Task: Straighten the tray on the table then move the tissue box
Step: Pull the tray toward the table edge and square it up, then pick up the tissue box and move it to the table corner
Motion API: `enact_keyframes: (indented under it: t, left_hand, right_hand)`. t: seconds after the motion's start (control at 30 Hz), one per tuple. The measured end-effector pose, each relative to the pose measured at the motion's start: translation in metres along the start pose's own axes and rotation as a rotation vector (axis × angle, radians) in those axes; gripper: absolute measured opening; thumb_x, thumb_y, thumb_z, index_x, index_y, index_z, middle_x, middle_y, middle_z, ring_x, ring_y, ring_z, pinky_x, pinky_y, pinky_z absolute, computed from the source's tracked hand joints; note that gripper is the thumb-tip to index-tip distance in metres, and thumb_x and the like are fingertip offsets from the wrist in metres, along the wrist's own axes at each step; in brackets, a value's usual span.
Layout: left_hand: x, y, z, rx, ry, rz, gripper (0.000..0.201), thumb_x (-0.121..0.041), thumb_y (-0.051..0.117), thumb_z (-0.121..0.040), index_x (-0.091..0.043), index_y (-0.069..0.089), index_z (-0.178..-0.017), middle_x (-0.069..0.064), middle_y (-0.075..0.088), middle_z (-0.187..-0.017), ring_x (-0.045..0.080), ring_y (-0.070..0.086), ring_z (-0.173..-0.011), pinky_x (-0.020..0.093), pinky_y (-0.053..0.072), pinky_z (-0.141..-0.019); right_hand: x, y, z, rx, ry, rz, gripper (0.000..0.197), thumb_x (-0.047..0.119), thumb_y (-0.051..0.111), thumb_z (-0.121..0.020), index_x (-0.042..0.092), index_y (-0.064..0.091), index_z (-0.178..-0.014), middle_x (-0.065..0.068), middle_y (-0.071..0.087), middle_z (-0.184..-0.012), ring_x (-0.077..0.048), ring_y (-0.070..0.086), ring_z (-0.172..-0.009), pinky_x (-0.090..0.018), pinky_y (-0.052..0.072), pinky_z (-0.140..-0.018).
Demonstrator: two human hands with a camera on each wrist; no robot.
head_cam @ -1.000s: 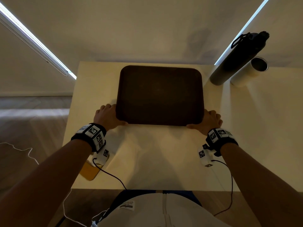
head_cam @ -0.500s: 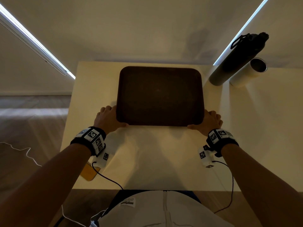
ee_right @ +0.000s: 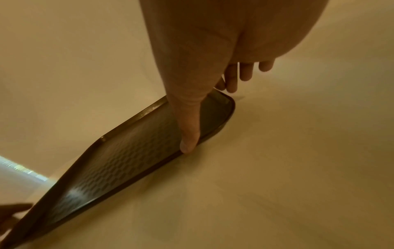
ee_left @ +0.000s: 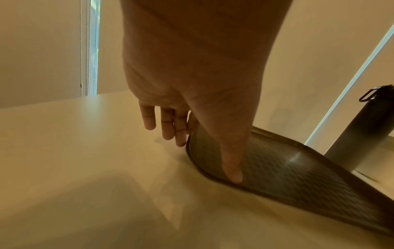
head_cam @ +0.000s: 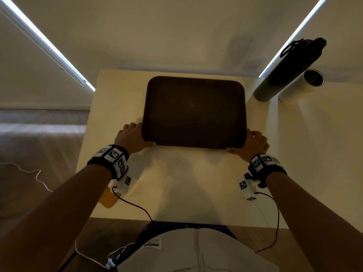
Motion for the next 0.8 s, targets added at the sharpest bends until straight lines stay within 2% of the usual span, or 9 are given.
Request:
enact_keyframes:
  t: [0.13,0.27,0.37,0.43,0.53,0.6,0.67,0.7,0.8]
  left_hand:
    - [0.008,-0.010,0.022,-0.088,0.014,0.104,0.087,-0.067,0.061,-0.082,-0.019,0.038,-0.150,0.011,0.051,-0.145,0.033,0.045,-0.132,0.051,0.041,-0.105]
    - [0.031,-0.010,0.069,-0.178,0.035,0.199,0.078,-0.070,0.054,-0.084,-0.022,0.046,-0.145,0.006,0.058,-0.135,0.029,0.054,-0.121,0.048,0.046,-0.101]
    - [0.055,-0.004,0.112,-0.183,-0.036,0.268,0.069,-0.063,0.055,-0.088,-0.022,0.049,-0.143,0.007,0.055,-0.137,0.029,0.054,-0.120,0.047,0.045,-0.101]
    - [0.071,-0.001,0.138,-0.191,-0.039,0.320,0.071,-0.067,0.049,-0.088,-0.021,0.051,-0.142,0.008,0.054,-0.138,0.028,0.053,-0.120,0.046,0.046,-0.098]
    - [0.095,0.005,0.174,-0.207,-0.048,0.447,0.061,-0.051,0.055,-0.095,-0.014,0.050,-0.143,0.010,0.051,-0.140,0.017,0.049,-0.118,0.038,0.045,-0.096]
    - [0.115,0.012,0.189,-0.202,-0.023,0.474,0.068,-0.054,0.055,-0.090,-0.017,0.046,-0.146,0.009,0.049,-0.143,0.017,0.048,-0.123,0.044,0.045,-0.103]
    - [0.135,0.018,0.197,-0.118,0.029,0.463,0.082,-0.068,0.060,-0.080,-0.033,0.033,-0.149,0.000,0.044,-0.146,0.015,0.043,-0.130,0.046,0.041,-0.110]
    - [0.145,0.021,0.197,-0.056,0.052,0.468,0.093,-0.070,0.067,-0.073,-0.036,0.028,-0.150,-0.006,0.040,-0.146,0.011,0.040,-0.131,0.043,0.039,-0.111]
    - [0.163,0.027,0.183,0.099,0.109,0.428,0.133,-0.060,0.090,-0.052,-0.030,0.016,-0.158,-0.016,0.029,-0.147,0.003,0.032,-0.131,0.030,0.030,-0.107]
  right_hand:
    - [0.017,-0.005,0.009,-0.095,-0.226,0.046,0.108,0.058,0.077,-0.066,0.021,0.017,-0.149,-0.012,0.015,-0.155,-0.038,0.009,-0.141,-0.054,0.009,-0.116]
    - [0.054,-0.004,0.033,-0.050,-0.500,0.041,0.094,0.055,0.072,-0.074,0.024,0.022,-0.148,-0.010,0.018,-0.154,-0.036,0.009,-0.141,-0.054,0.009,-0.116]
    - [0.087,0.006,0.054,0.041,-0.724,0.077,0.084,0.054,0.066,-0.079,0.025,0.027,-0.147,-0.007,0.022,-0.152,-0.032,0.011,-0.141,-0.050,0.010,-0.116]
    - [0.111,0.017,0.071,0.111,-0.890,0.120,0.079,0.053,0.064,-0.081,0.026,0.029,-0.146,-0.004,0.028,-0.150,-0.028,0.015,-0.140,-0.049,0.014,-0.115]
    - [0.148,0.037,0.099,0.238,-1.073,0.139,0.073,0.051,0.063,-0.083,0.026,0.032,-0.145,-0.003,0.037,-0.147,-0.025,0.023,-0.137,-0.045,0.018,-0.112]
    - [0.173,0.052,0.115,0.319,-1.118,0.149,0.073,0.050,0.063,-0.084,0.025,0.031,-0.145,-0.003,0.038,-0.147,-0.024,0.026,-0.137,-0.044,0.018,-0.113]
    - [0.197,0.067,0.127,0.371,-1.121,0.173,0.076,0.050,0.064,-0.084,0.025,0.029,-0.146,-0.004,0.037,-0.148,-0.025,0.027,-0.137,-0.042,0.017,-0.113]
    - [0.208,0.075,0.132,0.390,-1.119,0.186,0.079,0.051,0.065,-0.082,0.025,0.028,-0.147,-0.004,0.037,-0.149,-0.025,0.028,-0.137,-0.042,0.017,-0.113]
    - [0.238,0.097,0.143,0.468,-1.093,0.204,0.093,0.052,0.074,-0.074,0.024,0.024,-0.148,-0.004,0.038,-0.148,-0.025,0.033,-0.133,-0.042,0.025,-0.111]
Point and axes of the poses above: each hand's wrist, its own z-axis away from the middle knuckle, its own y-axis out of the palm, x = y × z, the point moved 1 cm from there along -z, towards the middle knuckle
